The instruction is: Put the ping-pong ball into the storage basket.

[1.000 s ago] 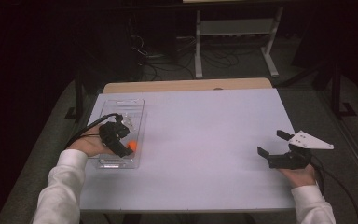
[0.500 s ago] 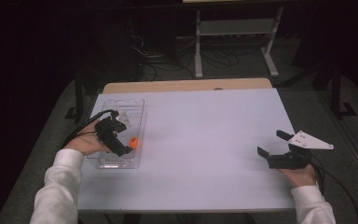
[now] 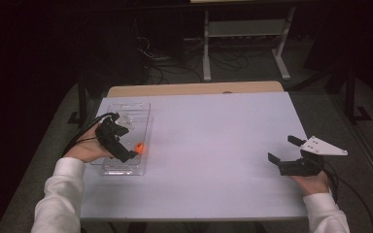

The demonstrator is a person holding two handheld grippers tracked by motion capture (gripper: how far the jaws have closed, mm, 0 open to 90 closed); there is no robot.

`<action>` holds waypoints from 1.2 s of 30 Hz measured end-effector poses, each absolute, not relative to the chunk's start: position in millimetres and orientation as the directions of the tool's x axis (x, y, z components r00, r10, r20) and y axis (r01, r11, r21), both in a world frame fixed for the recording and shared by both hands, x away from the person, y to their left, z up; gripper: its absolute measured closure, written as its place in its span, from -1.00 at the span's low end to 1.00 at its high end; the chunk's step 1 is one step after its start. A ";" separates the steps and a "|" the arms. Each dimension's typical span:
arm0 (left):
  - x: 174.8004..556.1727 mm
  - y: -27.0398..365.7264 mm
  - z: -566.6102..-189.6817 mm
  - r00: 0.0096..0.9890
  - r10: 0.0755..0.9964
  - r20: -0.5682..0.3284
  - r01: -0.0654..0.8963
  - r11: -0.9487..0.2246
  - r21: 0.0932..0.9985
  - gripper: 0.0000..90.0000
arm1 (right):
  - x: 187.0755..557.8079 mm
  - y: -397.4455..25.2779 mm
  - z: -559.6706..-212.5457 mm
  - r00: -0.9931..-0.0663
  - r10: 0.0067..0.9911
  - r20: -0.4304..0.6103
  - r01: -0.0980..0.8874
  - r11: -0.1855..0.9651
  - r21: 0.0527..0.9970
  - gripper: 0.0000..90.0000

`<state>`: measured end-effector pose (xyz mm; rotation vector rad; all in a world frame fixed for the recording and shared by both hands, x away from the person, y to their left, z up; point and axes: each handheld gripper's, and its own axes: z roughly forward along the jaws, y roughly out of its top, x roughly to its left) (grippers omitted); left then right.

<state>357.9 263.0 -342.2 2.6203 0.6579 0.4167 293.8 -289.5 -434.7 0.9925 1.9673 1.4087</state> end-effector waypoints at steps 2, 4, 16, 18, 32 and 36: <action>356.6 263.3 -342.7 0.843 0.506 0.183 0.379 -0.800 0.464 -1.00 | 293.7 -289.6 -434.6 -0.596 0.803 0.004 0.262 0.190 0.946 -1.00; 355.8 263.8 -343.8 0.842 0.507 0.185 0.378 -0.799 0.468 -1.00 | 293.3 -289.3 -434.4 -0.596 0.803 0.005 0.262 0.188 0.947 -1.00; 346.6 272.7 -346.0 0.812 0.549 0.199 0.367 -0.744 0.558 -1.00 | 293.2 -288.8 -434.5 -0.599 0.801 0.005 0.261 0.189 0.946 -1.00; 344.4 274.4 -346.8 0.808 0.557 0.194 0.365 -0.730 0.577 -1.00 | 293.1 -288.8 -434.4 -0.598 0.801 0.005 0.260 0.188 0.947 -1.00; 329.9 276.8 -346.3 0.780 0.585 0.223 0.330 -0.687 0.648 -1.00 | 292.8 -288.8 -434.6 -0.598 0.802 0.006 0.262 0.189 0.946 -1.00; 327.8 278.5 -350.2 0.773 0.596 0.219 0.334 -0.675 0.658 -1.00 | 292.8 -288.9 -434.6 -0.597 0.802 0.007 0.263 0.188 0.946 -1.00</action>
